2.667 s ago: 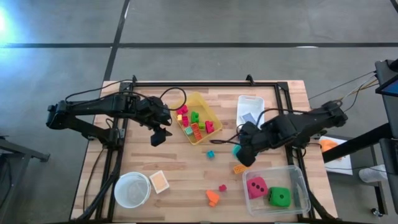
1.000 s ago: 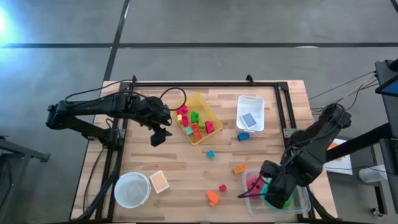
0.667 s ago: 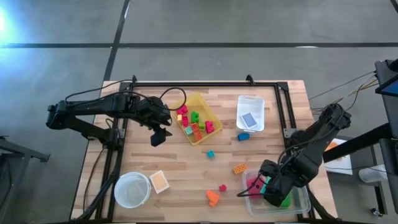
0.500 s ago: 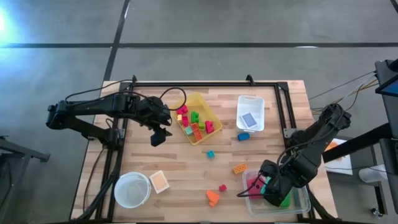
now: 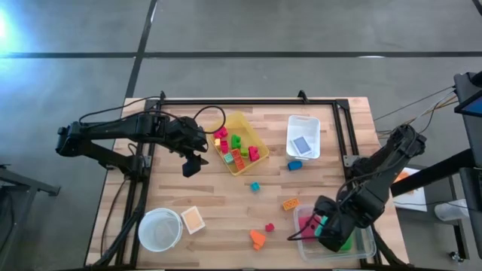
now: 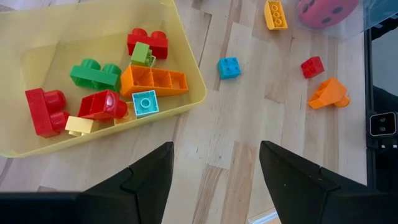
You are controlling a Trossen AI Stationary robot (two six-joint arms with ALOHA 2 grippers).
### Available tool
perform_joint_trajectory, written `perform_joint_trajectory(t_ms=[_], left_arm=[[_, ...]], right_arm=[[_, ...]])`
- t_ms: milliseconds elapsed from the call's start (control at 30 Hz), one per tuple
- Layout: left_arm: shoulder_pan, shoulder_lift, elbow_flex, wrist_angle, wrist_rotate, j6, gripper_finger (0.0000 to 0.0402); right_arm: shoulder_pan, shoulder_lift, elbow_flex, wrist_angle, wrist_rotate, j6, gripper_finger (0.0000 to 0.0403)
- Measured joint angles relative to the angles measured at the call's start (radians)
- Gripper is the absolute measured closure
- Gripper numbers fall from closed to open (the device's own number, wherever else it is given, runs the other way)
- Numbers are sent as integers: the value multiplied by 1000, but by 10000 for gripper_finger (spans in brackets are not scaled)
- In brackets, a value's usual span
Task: Pick & Place Toys
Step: Put the blue dice into the transparent bin
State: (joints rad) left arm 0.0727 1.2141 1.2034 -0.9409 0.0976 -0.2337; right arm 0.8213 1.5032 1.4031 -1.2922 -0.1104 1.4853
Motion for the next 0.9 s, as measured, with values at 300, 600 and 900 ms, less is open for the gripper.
perform_joint_trajectory(t_ms=[300, 600, 900], left_arm=[[0, 0, 0, 0, 0, 0, 161], [0, 0, 0, 0, 0, 0, 161], [0, 0, 0, 0, 0, 0, 161]], right_arm=[[26, 0, -13, 21, 5, 31, 394], [26, 2, -14, 29, 5, 51, 394], [25, 3, -15, 46, 5, 64, 394]])
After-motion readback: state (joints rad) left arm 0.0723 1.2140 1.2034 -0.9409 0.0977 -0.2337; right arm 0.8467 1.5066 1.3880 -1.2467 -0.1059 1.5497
